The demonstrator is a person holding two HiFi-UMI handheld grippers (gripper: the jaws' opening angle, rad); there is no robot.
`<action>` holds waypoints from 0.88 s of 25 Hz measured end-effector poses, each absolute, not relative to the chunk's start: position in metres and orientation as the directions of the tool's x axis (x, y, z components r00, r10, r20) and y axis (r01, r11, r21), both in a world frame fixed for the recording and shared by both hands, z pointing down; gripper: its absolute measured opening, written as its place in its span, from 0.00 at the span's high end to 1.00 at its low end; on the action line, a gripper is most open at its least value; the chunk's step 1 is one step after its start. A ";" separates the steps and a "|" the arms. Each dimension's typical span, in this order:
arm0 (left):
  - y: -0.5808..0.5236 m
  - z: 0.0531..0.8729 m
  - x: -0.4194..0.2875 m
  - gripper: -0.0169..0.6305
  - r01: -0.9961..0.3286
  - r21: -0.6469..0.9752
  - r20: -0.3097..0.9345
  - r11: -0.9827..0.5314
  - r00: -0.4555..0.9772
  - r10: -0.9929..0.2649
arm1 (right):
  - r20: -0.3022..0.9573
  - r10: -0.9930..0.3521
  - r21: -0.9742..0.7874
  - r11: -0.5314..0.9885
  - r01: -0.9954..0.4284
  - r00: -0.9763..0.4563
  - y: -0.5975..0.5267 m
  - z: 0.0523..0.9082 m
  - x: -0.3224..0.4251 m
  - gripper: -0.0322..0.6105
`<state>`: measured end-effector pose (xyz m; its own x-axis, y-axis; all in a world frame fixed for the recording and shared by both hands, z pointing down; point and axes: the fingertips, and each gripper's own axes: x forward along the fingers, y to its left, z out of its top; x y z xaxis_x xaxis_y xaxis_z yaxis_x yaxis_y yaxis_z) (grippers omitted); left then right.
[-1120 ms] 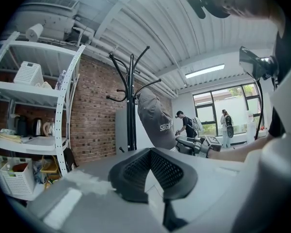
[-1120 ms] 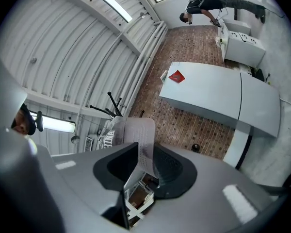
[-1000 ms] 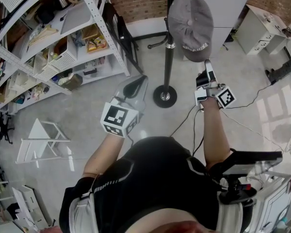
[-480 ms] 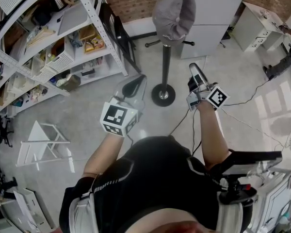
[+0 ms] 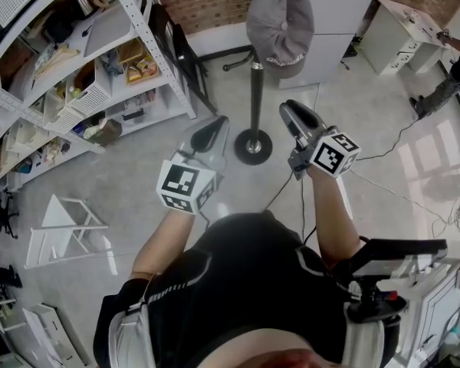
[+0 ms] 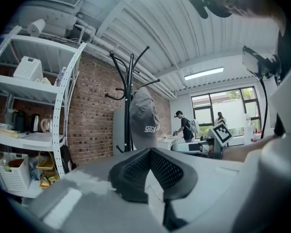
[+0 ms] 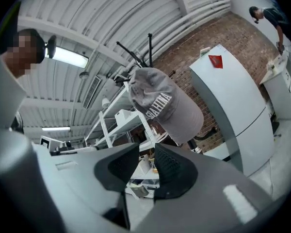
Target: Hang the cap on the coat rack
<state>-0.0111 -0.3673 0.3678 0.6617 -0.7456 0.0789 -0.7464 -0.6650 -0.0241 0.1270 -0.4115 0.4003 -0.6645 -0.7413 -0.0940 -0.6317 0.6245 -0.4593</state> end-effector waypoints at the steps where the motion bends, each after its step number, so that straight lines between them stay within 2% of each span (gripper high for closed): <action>1: -0.367 0.369 -0.011 0.97 -0.746 -0.022 0.078 -0.666 0.663 -0.745 | -0.073 -0.743 -0.427 0.626 -0.652 -0.665 -0.408 0.400 0.124 0.81; 7: -0.366 0.371 -0.007 0.97 -0.737 -0.012 0.067 -0.675 0.673 -0.736 | -0.006 -0.747 -0.286 0.638 -0.715 -0.665 -0.388 0.387 0.109 0.86; 11: -0.363 0.372 -0.004 0.97 -0.726 -0.007 0.062 -0.687 0.686 -0.725 | 0.035 -0.788 -0.182 0.599 -0.779 -0.614 -0.380 0.383 0.114 0.88; 22: -0.354 0.383 0.000 0.97 -0.710 0.018 0.055 -0.704 0.704 -0.708 | 0.072 -0.859 -0.076 0.502 -0.862 -0.507 -0.357 0.383 0.133 0.93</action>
<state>-0.0003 -0.3541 0.3831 0.7037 -0.7084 0.0553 -0.7100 -0.7039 0.0177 0.1327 -0.3566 0.3828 -0.5068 -0.8591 0.0718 -0.8615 0.5019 -0.0762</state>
